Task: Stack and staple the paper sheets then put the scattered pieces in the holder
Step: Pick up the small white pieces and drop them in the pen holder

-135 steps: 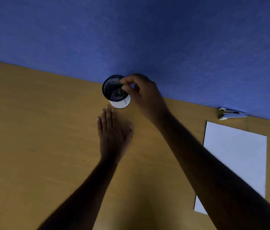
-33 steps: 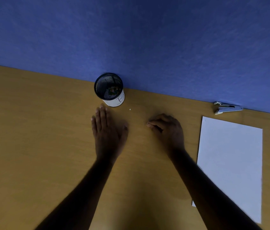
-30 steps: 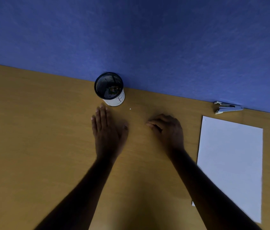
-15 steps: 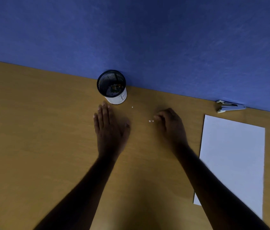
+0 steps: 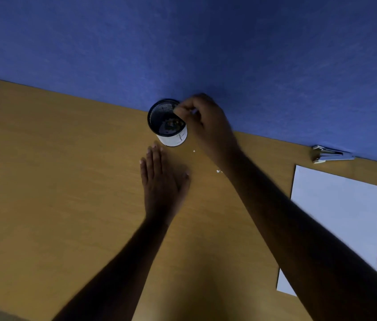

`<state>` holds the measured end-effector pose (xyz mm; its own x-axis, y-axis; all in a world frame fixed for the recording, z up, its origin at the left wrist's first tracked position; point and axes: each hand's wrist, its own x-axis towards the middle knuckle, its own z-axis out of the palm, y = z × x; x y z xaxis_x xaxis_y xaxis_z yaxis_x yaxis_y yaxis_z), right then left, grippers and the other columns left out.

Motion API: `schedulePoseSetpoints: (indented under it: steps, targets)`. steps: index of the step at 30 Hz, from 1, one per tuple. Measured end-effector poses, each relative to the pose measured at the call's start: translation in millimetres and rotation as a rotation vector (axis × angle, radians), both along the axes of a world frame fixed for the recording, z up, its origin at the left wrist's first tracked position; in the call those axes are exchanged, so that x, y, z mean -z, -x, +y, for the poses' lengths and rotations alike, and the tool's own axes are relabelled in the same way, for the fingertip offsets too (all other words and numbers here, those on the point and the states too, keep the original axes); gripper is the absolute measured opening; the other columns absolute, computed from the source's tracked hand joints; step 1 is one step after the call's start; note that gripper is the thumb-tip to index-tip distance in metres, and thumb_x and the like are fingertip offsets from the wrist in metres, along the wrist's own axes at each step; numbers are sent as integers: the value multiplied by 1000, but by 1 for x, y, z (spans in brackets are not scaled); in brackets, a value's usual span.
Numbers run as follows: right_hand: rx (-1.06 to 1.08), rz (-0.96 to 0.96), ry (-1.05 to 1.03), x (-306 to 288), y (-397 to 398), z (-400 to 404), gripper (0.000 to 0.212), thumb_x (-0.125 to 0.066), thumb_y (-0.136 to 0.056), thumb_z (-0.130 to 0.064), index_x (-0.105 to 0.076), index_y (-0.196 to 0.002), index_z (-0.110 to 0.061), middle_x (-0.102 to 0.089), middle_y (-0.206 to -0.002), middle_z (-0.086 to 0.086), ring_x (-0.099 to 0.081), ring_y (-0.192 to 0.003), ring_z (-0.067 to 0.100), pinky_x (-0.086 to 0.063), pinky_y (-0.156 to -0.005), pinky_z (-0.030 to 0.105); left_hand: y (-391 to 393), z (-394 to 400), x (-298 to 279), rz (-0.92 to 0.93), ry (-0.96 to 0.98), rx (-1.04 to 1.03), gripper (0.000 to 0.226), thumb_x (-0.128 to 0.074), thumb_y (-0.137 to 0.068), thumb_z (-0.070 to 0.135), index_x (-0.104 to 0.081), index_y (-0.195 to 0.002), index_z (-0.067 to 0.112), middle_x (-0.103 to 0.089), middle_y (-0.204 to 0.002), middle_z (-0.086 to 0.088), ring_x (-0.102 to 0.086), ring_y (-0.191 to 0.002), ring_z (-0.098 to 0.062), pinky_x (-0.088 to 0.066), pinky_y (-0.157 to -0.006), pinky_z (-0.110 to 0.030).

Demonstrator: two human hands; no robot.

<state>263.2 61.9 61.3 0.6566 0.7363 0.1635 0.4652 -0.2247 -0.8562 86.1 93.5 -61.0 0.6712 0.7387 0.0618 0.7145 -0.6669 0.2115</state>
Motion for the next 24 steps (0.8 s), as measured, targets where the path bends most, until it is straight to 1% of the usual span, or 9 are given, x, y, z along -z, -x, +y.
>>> schedulePoseSetpoints:
  steps: [3, 5, 7, 10, 13, 16, 20, 22, 24]
  targets:
    - [-95, -245, 152, 6, -4, 30, 25, -56, -98, -34, -67, -94, -12, -65, -102, 4, -65, -90, 19, -53, -73, 37, 0, 0, 0, -6, 8, 1, 91, -42, -101, 61, -23, -165, -2, -21, -175, -18, -14, -165, -31, -13, -135, -52]
    - [-139, -412, 211, 8, -7, 37, 27, -52, -98, -33, -71, -97, -14, -67, -105, 5, -68, -92, 25, -55, -72, 40, 0, -1, 0, -13, 9, -5, 91, -43, -101, 61, -24, -164, -1, -22, -175, -18, -15, -165, -31, -13, -134, -52]
    - [-200, -468, 256, 6, -11, 38, 28, -50, -100, -31, -73, -106, -17, -70, -110, 4, -68, -98, 26, -57, -76, 41, -1, -1, 0, -15, 9, -6, 91, -43, -101, 61, -25, -164, -1, -22, -175, -17, -15, -165, -31, -13, -134, -52]
    - [-259, -506, 302, 0, -16, 39, 26, -52, -99, -30, -73, -110, -21, -74, -110, 2, -67, -103, 25, -56, -79, 36, -1, 1, 2, -5, 1, -4, 91, -44, -101, 61, -25, -164, -1, -22, -175, -17, -16, -165, -32, -13, -134, -51]
    - [-208, -449, 294, -3, -18, 40, 15, -65, -93, -33, -71, -100, -21, -73, -101, -2, -66, -95, 20, -48, -73, 32, -1, 1, 1, -2, -2, -6, 91, -45, -101, 61, -26, -164, -1, -22, -175, -17, -16, -165, -32, -14, -134, -52]
    - [-217, -438, 249, -2, -19, 39, 20, -71, -89, -36, -68, -92, -16, -70, -97, 1, -66, -88, 21, -52, -71, 36, -1, 0, 0, -10, -2, -10, 90, -46, -100, 60, -27, -163, -1, -23, -175, -18, -17, -165, -32, -14, -134, -52]
    - [-266, -422, 186, 0, -20, 34, 24, -57, -96, -22, -75, -109, -13, -74, -109, 6, -69, -100, 25, -55, -83, 39, -1, 0, 0, 2, -1, -3, 90, -44, -101, 61, -25, -164, 0, -21, -175, -17, -15, -165, -31, -12, -135, -52]
    - [-213, -398, 100, -1, -21, 27, 28, -54, -101, -19, -73, -120, -13, -73, -118, 4, -69, -106, 17, -55, -89, 33, -1, 0, 0, -1, -3, 2, 90, -45, -101, 61, -25, -164, -1, -21, -175, -17, -15, -165, -32, -12, -135, -52]
    - [-138, -361, 3, -1, -24, 15, 24, -56, -103, -18, -72, -118, -10, -72, -115, 3, -65, -95, -4, -52, -83, 18, -2, 0, 0, -9, -3, 2, 90, -45, -101, 60, -25, -164, -1, -21, -175, -17, -15, -165, -32, -13, -135, -52]
